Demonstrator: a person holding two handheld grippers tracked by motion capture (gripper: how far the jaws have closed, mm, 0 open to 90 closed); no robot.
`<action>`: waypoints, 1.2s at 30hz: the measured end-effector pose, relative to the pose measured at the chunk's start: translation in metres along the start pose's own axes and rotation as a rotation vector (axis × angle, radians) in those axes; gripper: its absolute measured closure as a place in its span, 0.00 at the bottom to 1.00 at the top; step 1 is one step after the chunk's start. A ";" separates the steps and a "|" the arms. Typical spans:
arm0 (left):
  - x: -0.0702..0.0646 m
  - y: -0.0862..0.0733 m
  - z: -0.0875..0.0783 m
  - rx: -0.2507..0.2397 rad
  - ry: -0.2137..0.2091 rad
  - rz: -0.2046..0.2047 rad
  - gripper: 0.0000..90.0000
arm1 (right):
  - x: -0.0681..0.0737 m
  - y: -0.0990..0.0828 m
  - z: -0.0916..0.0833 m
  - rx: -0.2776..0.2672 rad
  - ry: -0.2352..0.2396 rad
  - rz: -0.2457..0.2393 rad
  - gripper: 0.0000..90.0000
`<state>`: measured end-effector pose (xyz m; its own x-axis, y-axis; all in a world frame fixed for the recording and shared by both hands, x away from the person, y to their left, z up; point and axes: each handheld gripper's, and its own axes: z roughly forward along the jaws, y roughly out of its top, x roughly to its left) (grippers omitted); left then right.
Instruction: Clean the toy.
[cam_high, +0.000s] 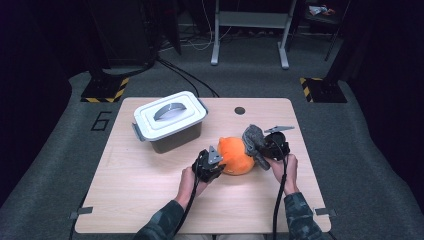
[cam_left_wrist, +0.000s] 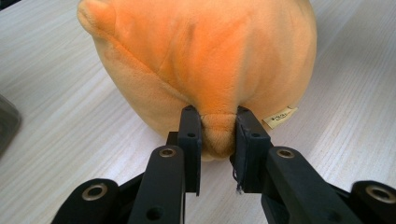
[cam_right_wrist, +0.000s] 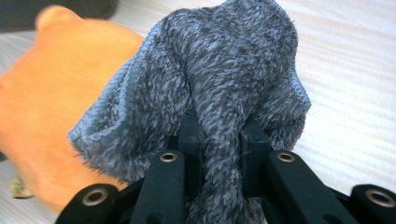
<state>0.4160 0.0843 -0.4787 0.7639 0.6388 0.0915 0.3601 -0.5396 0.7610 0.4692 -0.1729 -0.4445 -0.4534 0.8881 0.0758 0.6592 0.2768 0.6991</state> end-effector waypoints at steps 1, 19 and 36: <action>0.000 0.000 0.000 -0.004 0.005 -0.001 0.84 | -0.001 -0.002 0.001 0.007 -0.002 0.020 0.84; 0.002 -0.002 0.000 -0.013 0.003 -0.018 0.84 | -0.025 -0.022 -0.002 0.026 -0.035 0.084 0.84; -0.002 0.004 -0.001 -0.021 0.013 0.003 0.83 | 0.034 0.037 -0.041 -0.116 0.085 -0.075 0.83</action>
<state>0.4152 0.0815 -0.4749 0.7582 0.6440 0.1020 0.3460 -0.5300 0.7742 0.4534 -0.1482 -0.3870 -0.5509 0.8310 0.0771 0.5505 0.2924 0.7820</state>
